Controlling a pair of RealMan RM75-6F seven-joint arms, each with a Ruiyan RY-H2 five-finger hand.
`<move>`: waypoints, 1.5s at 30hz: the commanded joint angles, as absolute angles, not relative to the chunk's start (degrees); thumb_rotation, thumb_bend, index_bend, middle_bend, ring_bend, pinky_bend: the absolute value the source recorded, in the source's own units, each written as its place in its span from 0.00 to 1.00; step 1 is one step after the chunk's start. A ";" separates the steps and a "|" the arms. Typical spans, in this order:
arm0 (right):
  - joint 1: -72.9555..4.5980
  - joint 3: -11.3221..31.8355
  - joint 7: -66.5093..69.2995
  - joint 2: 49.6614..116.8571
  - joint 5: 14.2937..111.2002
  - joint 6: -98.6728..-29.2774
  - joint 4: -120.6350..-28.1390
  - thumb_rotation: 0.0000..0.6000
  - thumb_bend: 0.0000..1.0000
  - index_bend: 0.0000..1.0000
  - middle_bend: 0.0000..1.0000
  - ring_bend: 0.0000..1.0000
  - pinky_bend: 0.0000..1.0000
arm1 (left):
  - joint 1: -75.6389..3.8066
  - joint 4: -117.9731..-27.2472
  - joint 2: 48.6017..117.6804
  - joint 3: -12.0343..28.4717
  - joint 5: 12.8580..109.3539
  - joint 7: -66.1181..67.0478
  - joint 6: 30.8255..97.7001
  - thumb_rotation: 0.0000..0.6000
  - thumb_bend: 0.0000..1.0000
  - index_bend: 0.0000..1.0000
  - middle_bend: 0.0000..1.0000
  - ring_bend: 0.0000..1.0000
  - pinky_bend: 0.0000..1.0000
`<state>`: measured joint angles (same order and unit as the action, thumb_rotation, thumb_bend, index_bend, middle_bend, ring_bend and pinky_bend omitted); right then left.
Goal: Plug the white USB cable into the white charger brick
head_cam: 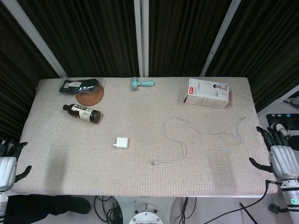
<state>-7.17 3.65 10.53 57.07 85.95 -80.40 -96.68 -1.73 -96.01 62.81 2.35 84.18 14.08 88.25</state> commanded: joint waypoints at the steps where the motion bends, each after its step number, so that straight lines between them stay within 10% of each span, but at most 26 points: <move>1: -7.54 3.61 10.34 57.17 85.93 -79.77 -96.80 1.00 0.12 0.02 0.12 0.00 0.00 | -1.94 -95.91 63.03 2.25 83.81 14.18 87.62 1.00 0.19 0.22 0.24 0.08 0.00; 12: -12.83 2.71 11.79 56.86 92.19 -73.91 -98.99 1.00 0.13 0.02 0.14 0.00 0.00 | -1.99 -96.26 63.07 2.27 84.15 14.66 87.90 1.00 0.19 0.22 0.24 0.08 0.00; 30: -43.02 3.53 21.27 72.82 96.55 -37.27 -96.81 1.00 0.25 0.02 0.24 0.00 0.00 | -2.09 -97.29 63.50 1.78 85.90 15.93 88.45 1.00 0.19 0.22 0.24 0.08 0.00; 45: -47.53 2.78 17.25 79.98 89.93 -33.92 -90.72 1.00 0.27 0.02 0.25 0.00 0.00 | -2.23 -96.12 64.02 1.79 85.18 14.89 87.64 1.00 0.19 0.22 0.24 0.08 0.00</move>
